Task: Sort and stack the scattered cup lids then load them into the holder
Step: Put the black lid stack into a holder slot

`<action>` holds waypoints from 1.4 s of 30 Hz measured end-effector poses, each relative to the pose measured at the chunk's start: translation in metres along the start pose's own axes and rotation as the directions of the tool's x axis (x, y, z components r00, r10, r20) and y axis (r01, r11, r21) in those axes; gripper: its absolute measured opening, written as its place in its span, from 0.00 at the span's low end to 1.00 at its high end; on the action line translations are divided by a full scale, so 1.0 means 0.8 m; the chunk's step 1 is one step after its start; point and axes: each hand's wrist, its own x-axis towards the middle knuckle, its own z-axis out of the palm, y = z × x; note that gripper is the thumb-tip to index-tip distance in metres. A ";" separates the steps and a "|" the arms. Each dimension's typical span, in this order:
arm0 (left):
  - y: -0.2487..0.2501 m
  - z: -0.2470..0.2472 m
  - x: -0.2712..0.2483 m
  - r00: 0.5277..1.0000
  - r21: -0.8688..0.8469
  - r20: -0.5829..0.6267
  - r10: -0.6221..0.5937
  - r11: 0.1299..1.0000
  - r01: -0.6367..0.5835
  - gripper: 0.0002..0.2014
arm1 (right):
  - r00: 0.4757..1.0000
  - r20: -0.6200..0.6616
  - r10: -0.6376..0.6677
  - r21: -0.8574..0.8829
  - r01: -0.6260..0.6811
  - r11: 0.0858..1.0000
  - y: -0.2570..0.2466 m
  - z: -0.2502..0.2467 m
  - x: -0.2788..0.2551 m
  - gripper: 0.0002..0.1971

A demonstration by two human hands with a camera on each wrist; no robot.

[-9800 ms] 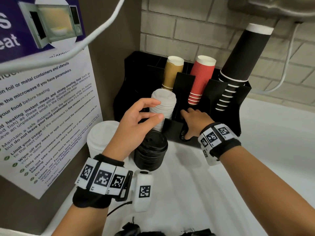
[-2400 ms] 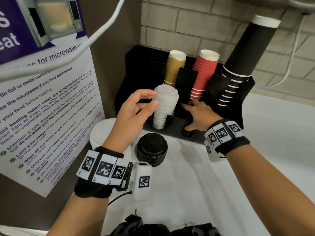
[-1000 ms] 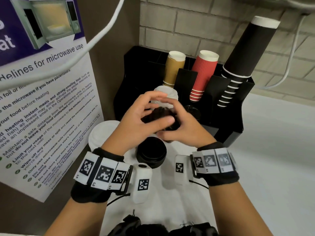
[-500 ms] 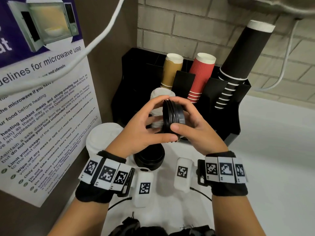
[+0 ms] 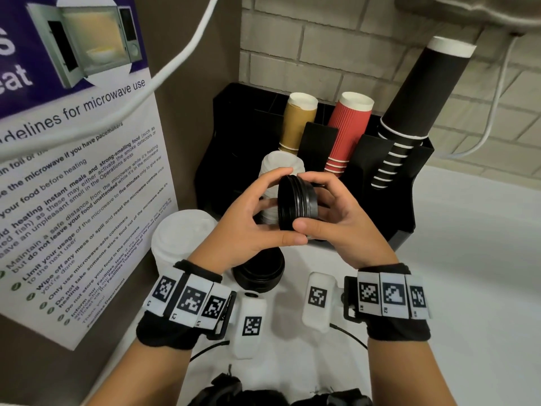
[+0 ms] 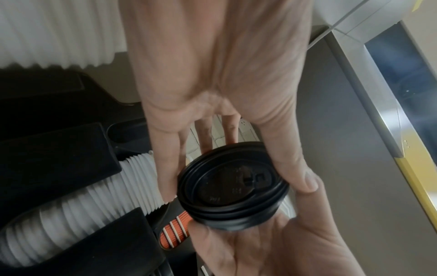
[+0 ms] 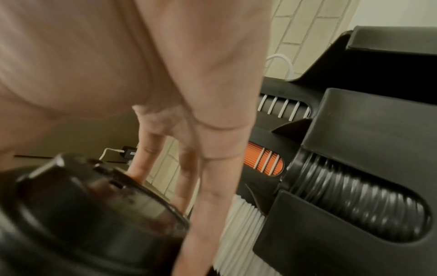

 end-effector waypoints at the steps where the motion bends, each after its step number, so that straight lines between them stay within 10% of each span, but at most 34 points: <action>1: 0.000 0.000 -0.001 1.000 -0.004 0.000 0.000 1.000 0.000 0.43 | 1.000 -0.003 0.000 -0.002 0.000 1.000 0.001 0.002 0.000 0.32; 11: 0.016 -0.014 -0.001 0.968 0.059 -0.251 0.023 0.998 -0.008 0.29 | 0.902 -0.398 -0.166 -0.327 0.029 0.945 -0.001 -0.064 0.028 0.29; 19: 0.025 -0.023 -0.005 0.949 0.129 -0.314 0.032 0.992 0.010 0.19 | 0.981 -0.186 0.057 -0.797 -0.184 0.575 0.019 -0.107 0.075 0.36; 28: 0.028 -0.012 -0.002 0.962 0.140 -0.271 0.020 0.990 0.018 0.20 | 0.962 -0.107 0.251 -0.921 -0.191 0.339 0.016 -0.095 0.081 0.45; 42: 0.029 -0.010 -0.001 0.961 0.157 -0.276 0.011 0.987 0.034 0.20 | 0.947 -0.091 0.308 -0.940 -0.184 0.288 0.014 -0.086 0.082 0.46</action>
